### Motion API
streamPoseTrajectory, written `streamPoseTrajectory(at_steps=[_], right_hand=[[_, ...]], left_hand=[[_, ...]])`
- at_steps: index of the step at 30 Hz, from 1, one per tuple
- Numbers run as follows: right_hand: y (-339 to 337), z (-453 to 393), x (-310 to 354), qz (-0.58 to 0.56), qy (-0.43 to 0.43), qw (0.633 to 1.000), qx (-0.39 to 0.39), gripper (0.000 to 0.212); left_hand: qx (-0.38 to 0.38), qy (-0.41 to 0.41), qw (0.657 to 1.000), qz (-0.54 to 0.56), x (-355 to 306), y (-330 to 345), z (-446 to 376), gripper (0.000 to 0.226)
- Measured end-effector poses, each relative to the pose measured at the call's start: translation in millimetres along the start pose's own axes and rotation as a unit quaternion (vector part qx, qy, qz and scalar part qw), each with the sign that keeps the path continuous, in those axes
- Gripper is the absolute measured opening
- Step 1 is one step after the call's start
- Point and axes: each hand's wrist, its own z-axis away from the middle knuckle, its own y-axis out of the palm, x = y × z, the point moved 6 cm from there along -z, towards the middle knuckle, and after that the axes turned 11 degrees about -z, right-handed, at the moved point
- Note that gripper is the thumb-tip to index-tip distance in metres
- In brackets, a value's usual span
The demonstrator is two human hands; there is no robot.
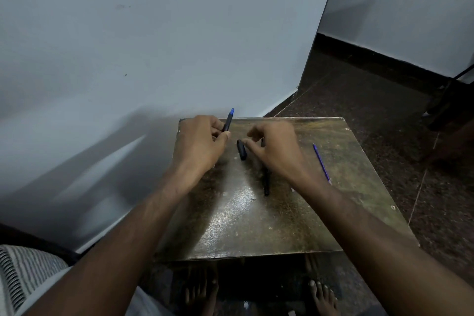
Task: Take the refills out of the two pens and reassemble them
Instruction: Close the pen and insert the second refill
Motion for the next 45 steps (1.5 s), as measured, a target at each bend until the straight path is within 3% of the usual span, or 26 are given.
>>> streamPoseTrajectory(at_steps=[5,10,13,15,18,20,22,29,38,45], right_hand=[[22.8,-0.6,7.5,0.038,-0.012,0.999,0.028,0.036],[35.0,-5.2,16.9,0.067,-0.018,0.996,0.054,0.019],[16.2,-11.6,5.0,-0.035,0.056,0.998,0.000,0.020],[1.9,-11.6,-13.6,-0.206,0.150,0.966,-0.034,0.017],[-14.2,-10.4,-29.0,-0.462,0.193,0.862,-0.083,0.010],[-28.2,-10.4,-35.4,-0.545,0.175,0.811,-0.121,0.007],[-36.6,-9.0,-40.7,-0.570,0.164,0.794,-0.134,0.010],[-41.4,-2.5,-40.3,-0.548,0.145,0.820,-0.081,0.007],[-34.0,1.5,-35.5,-0.419,0.080,0.904,-0.016,0.019],[-23.1,5.9,-29.9,-0.448,0.066,0.891,-0.019,0.022]], left_hand=[[0.000,0.009,1.000,-0.007,-5.0,1.3,0.6,0.020],[-0.006,0.010,1.000,0.010,-3.1,0.3,-0.7,0.017],[-0.014,0.023,0.999,0.042,-7.5,-1.6,-1.6,0.015],[-0.002,0.036,0.998,0.053,-13.7,0.6,0.0,0.015],[0.016,0.054,0.996,0.065,-24.0,6.8,5.4,0.013],[0.032,0.075,0.995,0.059,-31.1,11.1,8.9,0.013],[0.046,0.091,0.993,0.054,-36.2,14.4,10.8,0.015],[0.066,0.119,0.990,0.030,-39.7,22.7,12.2,0.016],[0.077,0.116,0.989,0.041,-40.0,25.5,13.3,0.013],[0.079,0.055,0.991,0.092,-32.2,29.3,13.5,0.006]])
